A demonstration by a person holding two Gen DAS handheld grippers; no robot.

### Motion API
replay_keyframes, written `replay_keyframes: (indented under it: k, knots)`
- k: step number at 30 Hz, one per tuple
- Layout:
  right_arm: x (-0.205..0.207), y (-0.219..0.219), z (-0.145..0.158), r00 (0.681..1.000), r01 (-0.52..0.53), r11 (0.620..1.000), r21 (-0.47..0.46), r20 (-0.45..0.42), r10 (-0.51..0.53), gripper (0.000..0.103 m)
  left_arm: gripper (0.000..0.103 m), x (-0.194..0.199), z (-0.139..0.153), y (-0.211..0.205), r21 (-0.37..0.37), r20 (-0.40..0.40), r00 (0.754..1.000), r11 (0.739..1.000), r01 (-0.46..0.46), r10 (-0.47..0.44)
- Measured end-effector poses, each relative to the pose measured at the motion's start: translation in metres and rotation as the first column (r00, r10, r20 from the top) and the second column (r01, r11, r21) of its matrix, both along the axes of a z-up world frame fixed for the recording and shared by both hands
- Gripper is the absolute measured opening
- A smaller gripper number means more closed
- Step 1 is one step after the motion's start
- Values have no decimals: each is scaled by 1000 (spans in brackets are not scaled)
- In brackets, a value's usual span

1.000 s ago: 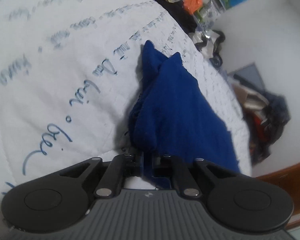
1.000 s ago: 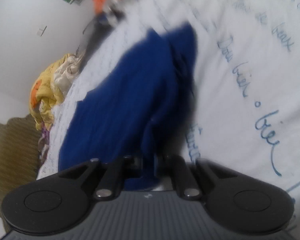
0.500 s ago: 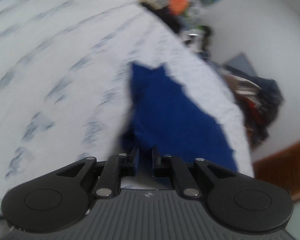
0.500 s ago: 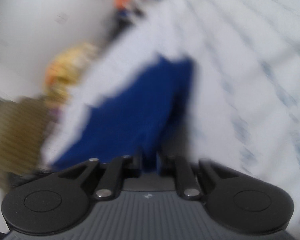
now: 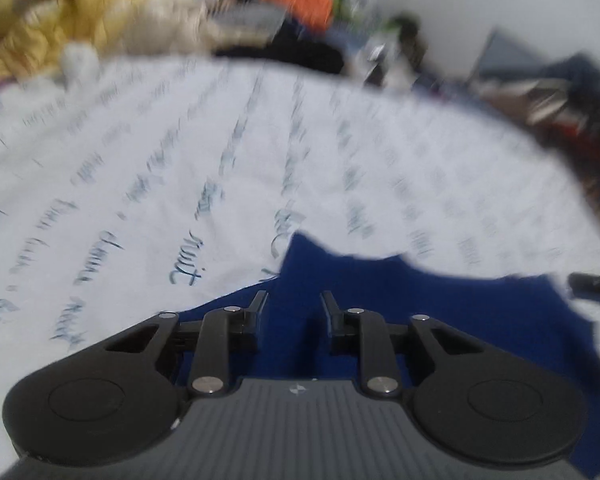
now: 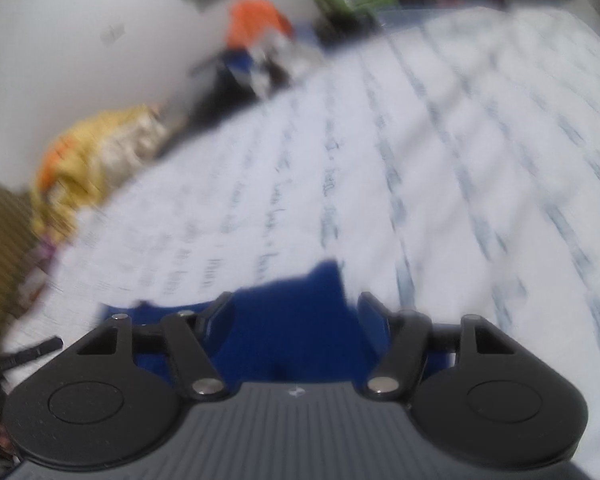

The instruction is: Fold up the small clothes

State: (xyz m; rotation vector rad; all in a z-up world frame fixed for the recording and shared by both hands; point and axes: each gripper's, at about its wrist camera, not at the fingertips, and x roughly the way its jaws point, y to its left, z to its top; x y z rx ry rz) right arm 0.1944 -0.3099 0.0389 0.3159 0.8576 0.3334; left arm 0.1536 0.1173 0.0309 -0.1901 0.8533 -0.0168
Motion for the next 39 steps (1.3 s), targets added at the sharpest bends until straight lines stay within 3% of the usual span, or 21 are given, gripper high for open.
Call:
replay_keyframes:
  k: [1, 2, 3, 4, 7, 9, 12, 14, 16, 18, 19, 20, 21, 22, 24, 26, 27, 28, 30, 33, 39]
  knots:
    - [9, 9, -9, 1000, -8, 999, -49, -14, 8, 61, 31, 9, -9, -5, 19, 0, 1000, 1000, 8, -8]
    - [15, 17, -14, 999, -20, 997, -81, -27, 18, 45, 29, 8, -10, -7, 51, 43, 999, 998, 23, -25]
    - [13, 22, -15, 999, -35, 995, -97, 15, 37, 33, 18, 12, -10, -12, 63, 41, 998, 997, 46, -48]
    - [15, 25, -16, 996, -83, 994, -65, -13, 83, 7, 8, 13, -8, -14, 60, 47, 997, 996, 60, -62]
    - [1, 31, 1, 990, -93, 993, -73, 101, 100, 7, 8, 7, 0, -11, 155, 130, 990, 987, 28, -49]
    - [2, 21, 7, 986, -20, 998, -64, 161, 31, 7, 8, 12, -6, 0, 189, 123, 992, 982, -5, -19]
    - [16, 17, -15, 994, 2, 999, -35, 109, 2, 7, 9, 15, -18, 9, 160, 96, 995, 987, -22, 7]
    - [15, 27, -30, 995, -3, 997, -71, 101, 10, 13, 13, 10, -11, 5, 159, 98, 995, 987, -26, 10]
    - [10, 32, -21, 996, 16, 990, -140, 84, -5, 26, 13, -4, 8, -1, 148, 149, 989, 988, -30, 8]
    - [-6, 27, -1, 990, 75, 989, -129, 128, -58, 30, 20, -23, 28, -14, 114, 230, 973, 993, -10, -17]
    - [-19, 27, 7, 980, 97, 991, -94, 183, -78, 33, 31, -28, 35, -26, 98, 243, 969, 995, 22, -45]
    - [-29, 30, 13, 972, 79, 995, -64, 228, -62, 45, 43, -28, 34, -37, 85, 238, 968, 995, 59, -77]
    - [-34, 38, 16, 968, 36, 997, -63, 252, -19, 66, 48, -25, 30, -50, 88, 217, 970, 992, 94, -111]
    - [-34, 49, 14, 968, 1, 996, -94, 251, 23, 75, 53, -22, 22, -63, 106, 195, 971, 987, 123, -142]
    - [-27, 71, -2, 976, -33, 977, -210, 205, 77, 79, 53, -14, -4, -78, 183, 129, 978, 973, 139, -163]
    - [-22, 76, -31, 982, -41, 939, -342, 158, 100, 86, 72, -26, -25, -75, 257, 203, 962, 958, 125, -180]
    - [-28, 66, -40, 973, -17, 940, -342, 212, 94, 94, 71, -29, -27, -68, 228, 216, 961, 966, 121, -171]
    - [-26, 52, -41, 981, 2, 966, -260, 189, 49, 97, 72, -30, -29, -64, 203, 212, 964, 972, 115, -158]
    - [-26, 42, -43, 982, 46, 973, -226, 190, -2, 97, 72, -29, -35, -66, 205, 215, 964, 972, 112, -156]
    - [-25, 58, -46, 981, 48, 953, -299, 195, 11, 97, 75, -24, -40, -69, 215, 212, 966, 971, 100, -146]
    - [-29, 56, -41, 979, 72, 955, -288, 204, -12, 97, 76, -26, -28, -65, 221, 217, 966, 971, 90, -139]
